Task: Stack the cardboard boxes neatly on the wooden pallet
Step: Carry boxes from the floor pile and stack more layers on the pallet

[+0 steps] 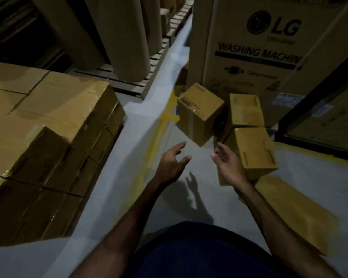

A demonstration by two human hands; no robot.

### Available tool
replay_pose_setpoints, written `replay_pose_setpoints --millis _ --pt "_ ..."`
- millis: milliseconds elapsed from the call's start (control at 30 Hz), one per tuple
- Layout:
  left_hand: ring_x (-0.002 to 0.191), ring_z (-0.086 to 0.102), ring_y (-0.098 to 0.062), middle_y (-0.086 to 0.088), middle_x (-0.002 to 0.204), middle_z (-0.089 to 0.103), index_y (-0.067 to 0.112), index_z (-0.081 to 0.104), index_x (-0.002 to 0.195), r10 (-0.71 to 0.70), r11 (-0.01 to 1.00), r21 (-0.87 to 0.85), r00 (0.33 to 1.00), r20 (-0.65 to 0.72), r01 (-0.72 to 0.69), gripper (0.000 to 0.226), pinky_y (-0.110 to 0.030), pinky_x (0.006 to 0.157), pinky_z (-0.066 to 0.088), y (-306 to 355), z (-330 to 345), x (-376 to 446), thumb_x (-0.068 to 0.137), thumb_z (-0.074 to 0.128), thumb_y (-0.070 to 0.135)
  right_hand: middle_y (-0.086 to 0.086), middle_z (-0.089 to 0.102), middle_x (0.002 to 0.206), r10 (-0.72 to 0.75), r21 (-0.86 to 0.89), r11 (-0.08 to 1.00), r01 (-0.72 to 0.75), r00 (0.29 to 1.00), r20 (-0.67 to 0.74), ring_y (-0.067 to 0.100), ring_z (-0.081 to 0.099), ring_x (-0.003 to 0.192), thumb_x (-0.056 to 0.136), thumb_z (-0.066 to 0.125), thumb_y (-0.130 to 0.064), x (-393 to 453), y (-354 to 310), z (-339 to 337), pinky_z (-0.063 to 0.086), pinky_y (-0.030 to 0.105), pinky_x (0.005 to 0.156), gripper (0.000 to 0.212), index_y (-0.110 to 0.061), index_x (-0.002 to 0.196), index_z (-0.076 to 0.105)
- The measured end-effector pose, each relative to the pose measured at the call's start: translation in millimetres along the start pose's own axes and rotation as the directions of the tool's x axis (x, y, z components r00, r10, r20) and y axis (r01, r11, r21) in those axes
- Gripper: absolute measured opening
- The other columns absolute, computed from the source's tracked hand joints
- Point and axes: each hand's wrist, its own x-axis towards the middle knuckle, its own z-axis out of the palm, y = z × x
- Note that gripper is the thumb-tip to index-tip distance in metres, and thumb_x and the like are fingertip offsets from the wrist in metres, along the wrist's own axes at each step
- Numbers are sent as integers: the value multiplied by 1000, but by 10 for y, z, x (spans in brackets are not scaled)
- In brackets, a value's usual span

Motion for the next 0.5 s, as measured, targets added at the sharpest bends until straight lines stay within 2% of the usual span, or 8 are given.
replay_pose_setpoints --millis 100,233,300,400,500 --pt "129 61 -22 -2 154 56 19 54 153 -23 1000 20 1000 -13 23 59 -39 104 51 119 287 193 99 73 33 0 51 156 -1 -24 1000 1 1000 15 18 52 138 105 62 -30 304 90 -382 43 32 101 58 -25 159 41" --pt "128 62 -23 -4 154 56 14 55 152 -60 998 30 997 -39 61 67 -43 105 54 306 475 419 95 69 47 4 50 157 -9 -56 998 13 998 65 23 52 140 105 62 -29 743 95 -695 42 32 101 58 -21 159 41" --pt "131 60 -22 -3 155 55 15 53 153 -77 996 44 996 -39 79 63 -43 107 52 364 495 656 98 71 42 7 51 156 -20 -66 997 26 996 84 26 52 140 105 61 -30 998 77 -748 44 36 102 58 -19 159 41" --pt "135 58 -23 -3 156 54 17 50 156 -114 989 93 993 -31 117 60 -35 104 51 427 440 1155 101 71 31 10 51 156 -16 -46 999 21 994 105 28 52 140 105 61 -30 1413 54 -741 47 41 107 60 -16 160 40" --pt "136 58 -25 -3 156 54 18 48 157 -140 982 125 990 -6 140 62 -41 107 51 488 350 1700 101 71 31 10 51 156 45 4 999 -45 995 89 27 52 140 105 62 -28 1831 4 -678 46 35 102 60 -16 159 40"
